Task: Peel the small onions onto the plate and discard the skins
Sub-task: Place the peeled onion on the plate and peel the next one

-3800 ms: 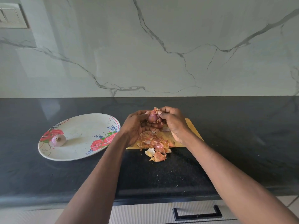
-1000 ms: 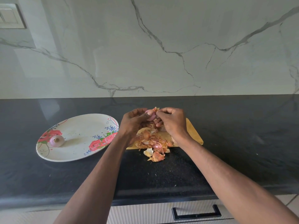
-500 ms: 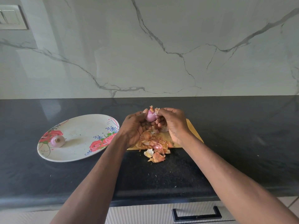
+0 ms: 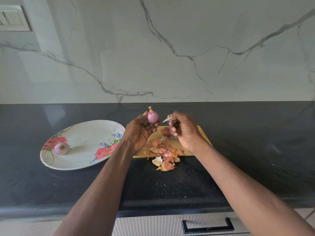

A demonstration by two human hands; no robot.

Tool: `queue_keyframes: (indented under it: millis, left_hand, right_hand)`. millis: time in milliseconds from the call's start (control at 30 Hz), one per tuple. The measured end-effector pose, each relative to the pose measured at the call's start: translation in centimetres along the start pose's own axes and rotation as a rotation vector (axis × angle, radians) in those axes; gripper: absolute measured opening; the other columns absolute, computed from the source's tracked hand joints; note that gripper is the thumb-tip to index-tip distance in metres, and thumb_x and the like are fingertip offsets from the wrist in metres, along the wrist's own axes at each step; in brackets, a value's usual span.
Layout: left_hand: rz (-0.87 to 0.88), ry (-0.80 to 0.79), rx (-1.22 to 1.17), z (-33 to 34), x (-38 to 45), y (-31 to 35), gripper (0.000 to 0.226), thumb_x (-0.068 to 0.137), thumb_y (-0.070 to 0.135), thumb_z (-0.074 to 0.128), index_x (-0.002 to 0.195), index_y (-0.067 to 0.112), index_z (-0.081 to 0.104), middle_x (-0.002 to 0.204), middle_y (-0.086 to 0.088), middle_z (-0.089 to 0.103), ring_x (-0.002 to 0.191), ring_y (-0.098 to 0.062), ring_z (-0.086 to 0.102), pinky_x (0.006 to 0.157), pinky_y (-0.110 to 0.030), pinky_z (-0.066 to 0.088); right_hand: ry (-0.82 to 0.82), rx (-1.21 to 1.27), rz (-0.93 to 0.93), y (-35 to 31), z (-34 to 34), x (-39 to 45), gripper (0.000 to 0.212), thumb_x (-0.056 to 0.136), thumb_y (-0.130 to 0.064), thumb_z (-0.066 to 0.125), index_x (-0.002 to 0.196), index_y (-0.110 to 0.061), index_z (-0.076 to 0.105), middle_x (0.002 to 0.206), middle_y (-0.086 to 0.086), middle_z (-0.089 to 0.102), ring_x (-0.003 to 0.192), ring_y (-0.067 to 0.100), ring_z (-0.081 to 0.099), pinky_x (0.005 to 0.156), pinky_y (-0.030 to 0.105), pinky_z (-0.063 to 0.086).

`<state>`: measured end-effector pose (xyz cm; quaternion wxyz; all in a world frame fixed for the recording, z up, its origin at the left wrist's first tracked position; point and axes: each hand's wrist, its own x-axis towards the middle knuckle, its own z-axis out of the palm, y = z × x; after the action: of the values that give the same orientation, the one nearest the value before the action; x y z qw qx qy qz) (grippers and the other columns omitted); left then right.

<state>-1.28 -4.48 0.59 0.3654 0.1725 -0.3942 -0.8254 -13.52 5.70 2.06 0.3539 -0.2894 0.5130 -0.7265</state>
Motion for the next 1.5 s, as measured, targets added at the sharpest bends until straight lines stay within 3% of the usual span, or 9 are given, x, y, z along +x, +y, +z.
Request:
queue_keyframes:
  millis: [233, 300, 433, 500, 633, 767, 867, 1267, 1500]
  left_hand:
    - [-0.014, 0.048, 0.001, -0.2, 0.0, 0.2, 0.026, 0.105, 0.018, 0.048, 0.117, -0.004, 0.055, 0.093, -0.022, 0.066, 0.062, -0.022, 0.060, 0.051, -0.026, 0.052]
    - [-0.030, 0.060, 0.022, -0.2, 0.0, 0.2, 0.031, 0.105, 0.023, 0.049, 0.117, -0.005, 0.055, 0.086, -0.021, 0.068, 0.059, -0.021, 0.059, 0.048, -0.025, 0.051]
    - [-0.046, 0.072, 0.039, -0.3, -0.1, 0.3, 0.034, 0.103, 0.030, 0.054, 0.114, -0.002, 0.058, 0.087, -0.019, 0.067, 0.061, -0.020, 0.059, 0.049, -0.023, 0.052]
    - [-0.039, 0.058, 0.041, -0.3, -0.2, 0.3, 0.032, 0.101, 0.029, 0.057, 0.112, -0.001, 0.060, 0.088, -0.018, 0.065, 0.063, -0.020, 0.059, 0.051, -0.023, 0.052]
    - [-0.019, 0.037, 0.066, -0.1, -0.4, 0.4, 0.020, 0.099, 0.018, 0.058, 0.106, 0.002, 0.066, 0.090, -0.015, 0.064, 0.064, -0.019, 0.056, 0.055, -0.024, 0.050]
    - [-0.025, 0.013, 0.126, 0.1, -0.7, 0.3, 0.018, 0.100, 0.011, 0.053, 0.101, 0.002, 0.069, 0.089, -0.015, 0.067, 0.065, -0.019, 0.056, 0.054, -0.024, 0.049]
    - [-0.042, 0.008, 0.165, 0.0, -0.5, 0.1, 0.018, 0.099, 0.010, 0.055, 0.108, 0.000, 0.068, 0.096, -0.017, 0.065, 0.067, -0.019, 0.057, 0.054, -0.024, 0.050]
    - [-0.007, 0.073, 0.254, -0.1, 0.1, -0.8, 0.015, 0.093, 0.003, 0.061, 0.101, -0.005, 0.071, 0.091, -0.020, 0.068, 0.061, -0.020, 0.059, 0.050, -0.026, 0.050]
    - [0.015, 0.071, 0.229, -0.3, 0.3, -0.6, 0.019, 0.094, 0.006, 0.062, 0.105, -0.008, 0.070, 0.096, -0.023, 0.066, 0.065, -0.022, 0.062, 0.053, -0.027, 0.053]
  right_hand:
    - [0.046, -0.488, -0.114, 0.6, -0.5, 0.3, 0.025, 0.086, -0.017, 0.062, 0.077, 0.007, 0.065, 0.050, 0.007, 0.046, 0.040, 0.017, 0.038, 0.039, 0.020, 0.026]
    - [0.003, -0.626, -0.093, 0.9, -0.5, 0.3, 0.032, 0.087, -0.023, 0.065, 0.075, 0.007, 0.064, 0.052, 0.008, 0.048, 0.039, 0.017, 0.041, 0.037, 0.019, 0.027]
    - [-0.119, -0.814, -0.047, 1.3, -0.5, 0.5, 0.017, 0.082, -0.012, 0.073, 0.070, -0.002, 0.067, 0.055, 0.005, 0.058, 0.040, 0.009, 0.047, 0.042, 0.021, 0.034]
    - [-0.164, -0.819, -0.036, 1.3, -0.5, 0.5, 0.007, 0.082, -0.008, 0.073, 0.076, -0.003, 0.072, 0.058, 0.003, 0.065, 0.043, 0.010, 0.051, 0.047, 0.023, 0.040]
    - [-0.065, -0.846, -0.167, 1.1, -0.5, 0.2, 0.021, 0.086, -0.023, 0.071, 0.069, -0.012, 0.076, 0.060, -0.001, 0.067, 0.049, 0.003, 0.055, 0.054, 0.021, 0.040]
    - [-0.029, -0.643, -0.233, 0.9, -0.2, -0.4, 0.017, 0.089, -0.029, 0.075, 0.089, -0.013, 0.079, 0.072, 0.004, 0.074, 0.057, 0.010, 0.067, 0.053, 0.025, 0.052]
    - [-0.009, -0.580, -0.283, 0.9, -0.1, -0.5, 0.021, 0.087, -0.026, 0.077, 0.100, -0.010, 0.079, 0.077, -0.001, 0.075, 0.055, 0.009, 0.069, 0.047, 0.020, 0.049]
    - [0.075, -0.655, -0.432, 1.8, 0.1, -0.5, 0.025, 0.082, -0.027, 0.082, 0.068, -0.007, 0.077, 0.060, 0.001, 0.072, 0.054, 0.013, 0.070, 0.054, 0.032, 0.054]
    - [0.068, -0.570, -0.404, 1.3, 0.3, -0.8, 0.017, 0.086, -0.028, 0.077, 0.081, -0.012, 0.079, 0.068, -0.001, 0.075, 0.059, 0.015, 0.072, 0.061, 0.039, 0.060]
